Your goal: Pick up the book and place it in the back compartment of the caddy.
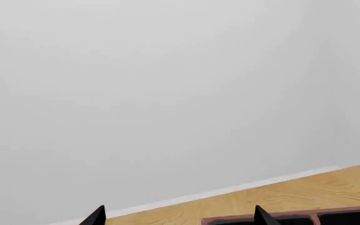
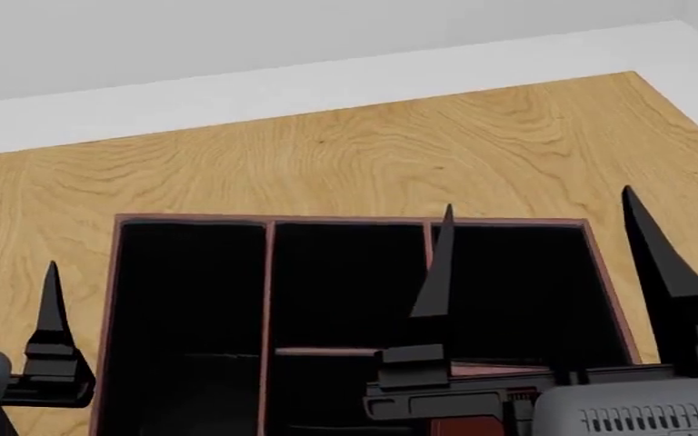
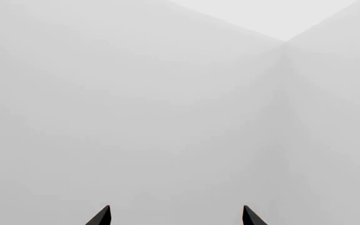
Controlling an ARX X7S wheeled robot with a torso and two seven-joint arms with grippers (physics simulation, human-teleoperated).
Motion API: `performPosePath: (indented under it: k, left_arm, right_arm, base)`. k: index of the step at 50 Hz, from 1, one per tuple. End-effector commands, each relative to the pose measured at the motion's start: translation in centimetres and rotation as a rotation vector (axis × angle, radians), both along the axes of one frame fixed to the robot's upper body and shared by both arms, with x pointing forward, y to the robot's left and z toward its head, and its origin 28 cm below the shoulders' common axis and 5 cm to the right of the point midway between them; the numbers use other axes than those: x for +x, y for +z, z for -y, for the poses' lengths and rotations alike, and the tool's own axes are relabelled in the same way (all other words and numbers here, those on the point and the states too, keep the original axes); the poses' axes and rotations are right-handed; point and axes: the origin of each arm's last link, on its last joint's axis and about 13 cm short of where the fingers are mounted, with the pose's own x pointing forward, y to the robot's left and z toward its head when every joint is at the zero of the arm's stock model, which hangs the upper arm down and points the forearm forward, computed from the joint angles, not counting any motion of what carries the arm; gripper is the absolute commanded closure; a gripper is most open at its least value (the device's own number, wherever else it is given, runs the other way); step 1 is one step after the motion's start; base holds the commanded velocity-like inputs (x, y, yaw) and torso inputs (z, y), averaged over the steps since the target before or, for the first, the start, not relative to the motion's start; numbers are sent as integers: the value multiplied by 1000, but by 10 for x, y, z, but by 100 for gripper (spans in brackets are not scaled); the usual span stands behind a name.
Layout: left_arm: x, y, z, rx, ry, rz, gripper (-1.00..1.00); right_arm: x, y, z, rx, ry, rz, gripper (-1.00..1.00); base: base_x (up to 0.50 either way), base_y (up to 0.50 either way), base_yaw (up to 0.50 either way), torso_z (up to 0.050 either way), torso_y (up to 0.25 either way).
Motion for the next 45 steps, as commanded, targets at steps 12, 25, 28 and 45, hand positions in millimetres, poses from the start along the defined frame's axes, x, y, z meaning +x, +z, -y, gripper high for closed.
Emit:
performPosePath:
  k: [12,25,28,45]
  left_arm:
    - [1,7,-5,-18,31,2,-100]
    - [2,58,-34,82,97,54,-100]
    - [-2,75,-43,72,103,42,-100]
    - [-11,137,-96,391,-18,-136,-100]
  right_arm:
    - [0,0,2,12,0,2,-100]
    - [-5,2,4,27,-9,12,-100]
    - [-5,2,4,24,-5,13,-100]
    - [-4,2,2,18,13,14,-100]
  base:
    - [0,0,0,0,0]
    - [0,0,0,0,0]
    - [0,0,0,0,0]
    - [0,0,0,0,0]
